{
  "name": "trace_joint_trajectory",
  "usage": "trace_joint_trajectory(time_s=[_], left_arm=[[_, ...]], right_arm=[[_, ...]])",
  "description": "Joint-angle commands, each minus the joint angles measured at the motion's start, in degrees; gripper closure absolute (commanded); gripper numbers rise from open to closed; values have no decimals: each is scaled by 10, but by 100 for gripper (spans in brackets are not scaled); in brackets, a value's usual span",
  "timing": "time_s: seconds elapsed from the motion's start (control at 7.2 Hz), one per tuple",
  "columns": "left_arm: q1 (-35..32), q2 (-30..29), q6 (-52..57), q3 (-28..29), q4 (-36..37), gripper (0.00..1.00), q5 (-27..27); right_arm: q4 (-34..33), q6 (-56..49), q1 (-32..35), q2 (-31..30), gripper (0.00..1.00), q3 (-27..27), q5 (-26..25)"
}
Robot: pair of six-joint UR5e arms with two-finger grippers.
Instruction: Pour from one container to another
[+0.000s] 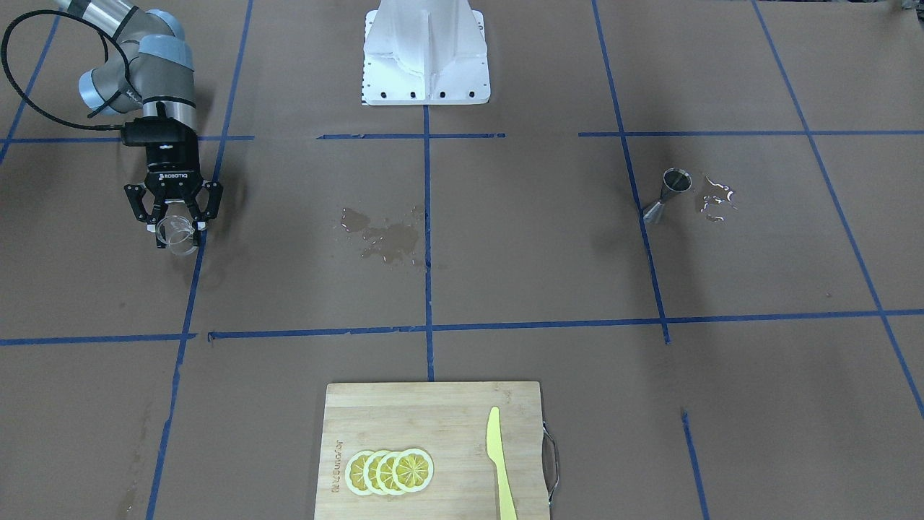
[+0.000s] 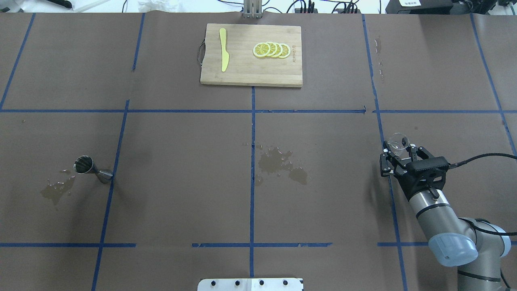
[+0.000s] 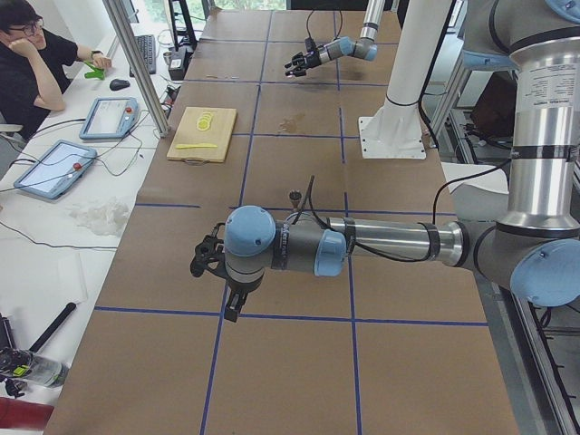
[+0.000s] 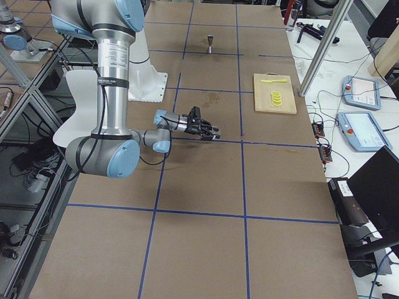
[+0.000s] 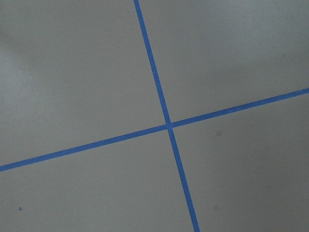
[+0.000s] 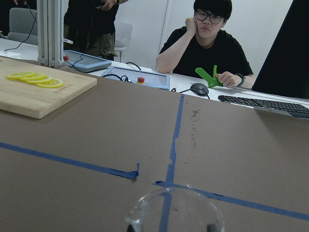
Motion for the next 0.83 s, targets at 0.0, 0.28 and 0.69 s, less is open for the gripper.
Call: trace_joint_trajectory(time_s=[0.0, 0.28, 0.69], left_arm=[[0, 0, 1, 0, -1, 0, -1], [0, 0, 1, -1, -1, 0, -2], [0, 0, 0, 0, -11, 0, -3]], right_arm=[[1, 6, -1, -2, 100, -7, 0], [1, 7, -1, -1, 100, -13, 0], [1, 20, -3, 0, 100, -15, 1]])
